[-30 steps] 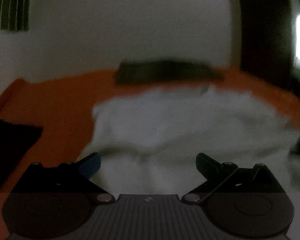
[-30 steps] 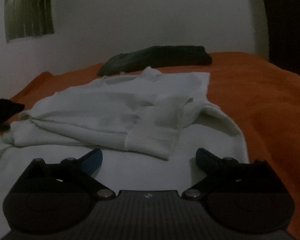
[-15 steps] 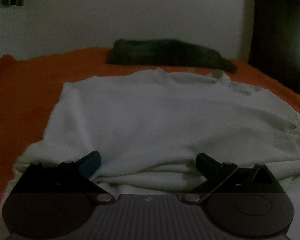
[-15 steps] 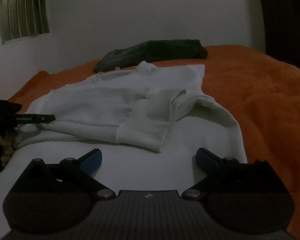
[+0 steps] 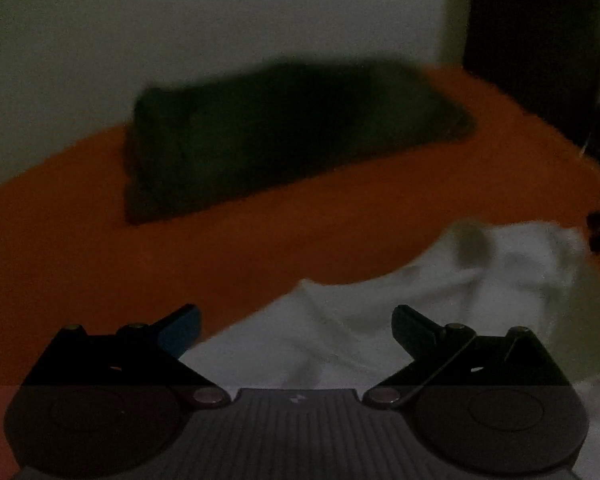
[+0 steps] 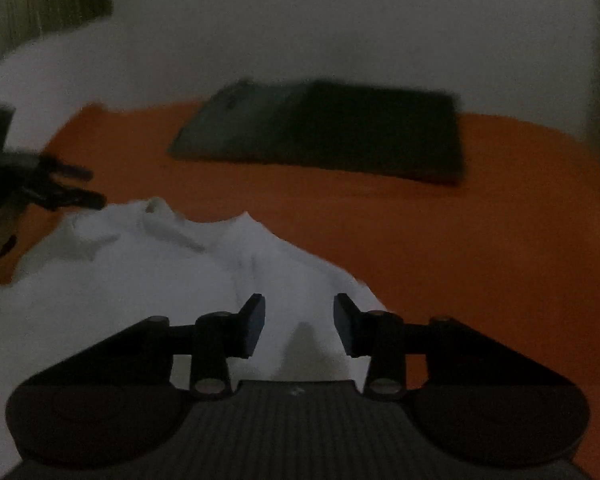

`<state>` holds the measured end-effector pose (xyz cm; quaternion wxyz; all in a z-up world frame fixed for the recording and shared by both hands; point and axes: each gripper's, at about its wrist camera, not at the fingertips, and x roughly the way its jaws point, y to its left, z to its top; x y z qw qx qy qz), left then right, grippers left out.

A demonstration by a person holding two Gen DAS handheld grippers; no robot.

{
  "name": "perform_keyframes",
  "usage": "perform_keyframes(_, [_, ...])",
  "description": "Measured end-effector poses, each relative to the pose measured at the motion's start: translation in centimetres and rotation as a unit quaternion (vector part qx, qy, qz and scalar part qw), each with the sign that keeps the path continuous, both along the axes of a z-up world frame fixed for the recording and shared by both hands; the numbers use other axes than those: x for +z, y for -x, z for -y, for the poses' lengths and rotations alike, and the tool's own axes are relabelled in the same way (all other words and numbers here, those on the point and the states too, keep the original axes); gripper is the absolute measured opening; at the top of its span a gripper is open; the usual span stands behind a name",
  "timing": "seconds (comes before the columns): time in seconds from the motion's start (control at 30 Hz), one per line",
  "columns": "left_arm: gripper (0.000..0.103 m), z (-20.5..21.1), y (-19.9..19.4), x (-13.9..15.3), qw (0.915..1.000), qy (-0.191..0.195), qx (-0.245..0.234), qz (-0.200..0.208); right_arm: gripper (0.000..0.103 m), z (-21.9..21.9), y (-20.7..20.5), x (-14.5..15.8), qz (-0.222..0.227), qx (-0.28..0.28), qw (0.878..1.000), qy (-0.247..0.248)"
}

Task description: Fold clothes

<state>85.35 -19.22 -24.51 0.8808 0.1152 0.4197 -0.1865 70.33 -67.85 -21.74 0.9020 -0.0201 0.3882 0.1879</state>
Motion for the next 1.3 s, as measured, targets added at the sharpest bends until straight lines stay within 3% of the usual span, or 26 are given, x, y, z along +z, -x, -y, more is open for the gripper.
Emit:
perform_keyframes(0.1, [0.102,-0.9,-2.7,-3.0,0.999,-0.014,0.017,-0.04,0.044,-2.9,-4.6,-1.8,-0.025,0.005,1.0,-0.013])
perform_keyframes(0.2, [0.102,-1.9,-3.6,-5.0,0.9978,0.02,0.02,-0.061,0.044,-5.2,-6.7,-2.2,-0.017,0.002,0.998,-0.065])
perform_keyframes(0.27, [0.102,-2.6,-3.3,-4.0,0.9949,0.087,0.008,-0.05,0.05,-6.0,-8.0,-2.1,-0.013,-0.015,0.996,-0.085])
perform_keyframes(0.33, [0.103,-2.7,-3.8,-2.9,0.9878,0.147,-0.017,-0.048,0.062,-6.8,-9.6,-1.9,-0.028,0.001,0.996,-0.088])
perform_keyframes(0.37, [0.103,-2.1,-4.2,-2.8,0.9874,0.147,-0.024,-0.055,0.062,-7.5,-10.5,-2.1,-0.046,0.023,0.996,-0.073])
perform_keyframes(0.47, [0.102,0.7,-5.9,-3.1,0.9942,0.071,-0.036,-0.072,0.06,-10.1,-12.8,-2.9,-0.078,0.069,0.994,0.02])
perform_keyframes(0.5, [0.1,1.4,-6.0,-3.3,0.9945,0.055,-0.047,-0.075,0.054,-10.8,-13.3,-3.3,-0.083,0.076,0.992,0.05])
perform_keyframes(0.53, [0.095,1.9,-6.0,-3.4,0.9935,0.05,-0.056,-0.085,0.028,-11.1,-13.7,-3.6,-0.089,0.085,0.99,0.068])
perform_keyframes(0.57, [0.08,2.4,-6.0,-3.5,0.9922,0.045,-0.066,-0.095,0.014,-11.1,-14.0,-3.7,-0.098,0.098,0.988,0.067])
perform_keyframes(0.6, [0.066,2.6,-5.8,-3.7,0.9914,0.043,-0.072,-0.1,0.009,-10.9,-14.1,-3.6,-0.102,0.106,0.987,0.059])
perform_keyframes(0.63, [0.056,2.9,-5.9,-3.8,0.9917,0.035,-0.077,-0.097,0.008,-10.6,-14.0,-3.4,-0.094,0.107,0.988,0.053])
perform_keyframes(0.7, [0.023,2.6,-5.8,-4.3,0.9949,0.009,-0.064,-0.078,0.007,-9.9,-13.2,-2.7,-0.058,0.104,0.992,0.044])
perform_keyframes(0.73, [0.015,2.2,-6.0,-4.4,0.9962,0.014,-0.048,-0.071,0.007,-9.4,-12.8,-2.4,-0.036,0.091,0.995,0.034])
perform_keyframes(0.8, [0.005,1.4,-6.2,-4.4,0.9977,0.034,-0.025,-0.053,0.006,-8.7,-12.1,-1.8,0.002,0.067,0.998,0.018])
perform_keyframes(0.9, [0.004,0.9,-5.9,-4.3,0.9988,0.047,-0.01,-0.009,0.004,-9.3,-10.9,-2.6,0.039,0.043,0.998,0.038])
perform_keyframes(0.97, [0.005,0.9,-6.1,-4.5,0.9982,0.059,0.003,-0.011,0.004,-9.8,-10.4,-3.6,0.051,0.023,0.997,0.053])
perform_keyframes(1.03, [0.025,1.2,-6.3,-4.8,0.997,0.071,0.007,-0.031,0.004,-10.2,-10.7,-4.9,0.044,0.001,0.997,0.056])
perform_keyframes(1.07, [0.069,1.5,-6.6,-5.0,0.9969,0.068,0.009,-0.039,0.004,-10.4,-10.9,-5.4,0.036,-0.004,0.997,0.063])
perform_keyframes(1.1, [0.103,1.8,-6.8,-5.1,0.9967,0.065,0.011,-0.047,0.004,-10.7,-11.2,-5.9,0.03,-0.008,0.997,0.067])
perform_keyframes(1.17, [0.093,2.4,-6.5,-5.2,0.9975,0.057,-0.004,-0.041,0.008,-10.8,-11.8,-6.3,0.024,-0.022,0.998,0.063])
perform_keyframes(1.23, [0.07,3.0,-6.3,-5.4,0.9958,0.063,-0.023,-0.063,0.039,-11.2,-12.3,-6.4,0.027,-0.039,0.997,0.056])
perform_keyframes(1.27, [0.036,3.4,-6.2,-5.7,0.9966,0.05,-0.024,-0.061,0.045,-11.1,-12.3,-6.2,0.037,-0.043,0.997,0.046])
perform_keyframes(1.3, [0.012,3.8,-6.2,-6.1,0.9972,0.036,-0.024,-0.06,0.047,-10.5,-11.8,-5.6,0.056,-0.04,0.997,0.026])
